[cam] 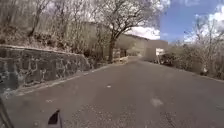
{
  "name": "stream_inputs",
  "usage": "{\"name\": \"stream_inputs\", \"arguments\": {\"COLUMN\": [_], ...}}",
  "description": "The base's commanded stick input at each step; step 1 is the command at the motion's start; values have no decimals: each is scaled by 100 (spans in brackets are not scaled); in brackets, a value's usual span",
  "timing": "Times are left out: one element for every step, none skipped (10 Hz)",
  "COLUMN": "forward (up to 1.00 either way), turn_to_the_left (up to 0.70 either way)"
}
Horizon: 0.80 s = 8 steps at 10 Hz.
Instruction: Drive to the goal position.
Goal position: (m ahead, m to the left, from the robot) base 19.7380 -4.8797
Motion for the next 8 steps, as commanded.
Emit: {"name": "stream_inputs", "arguments": {"forward": [70, 70, 70, 70, 70, 70, 70, 70], "turn_to_the_left": [0, 0, 0, 0, 0, 0, 0, 0]}}
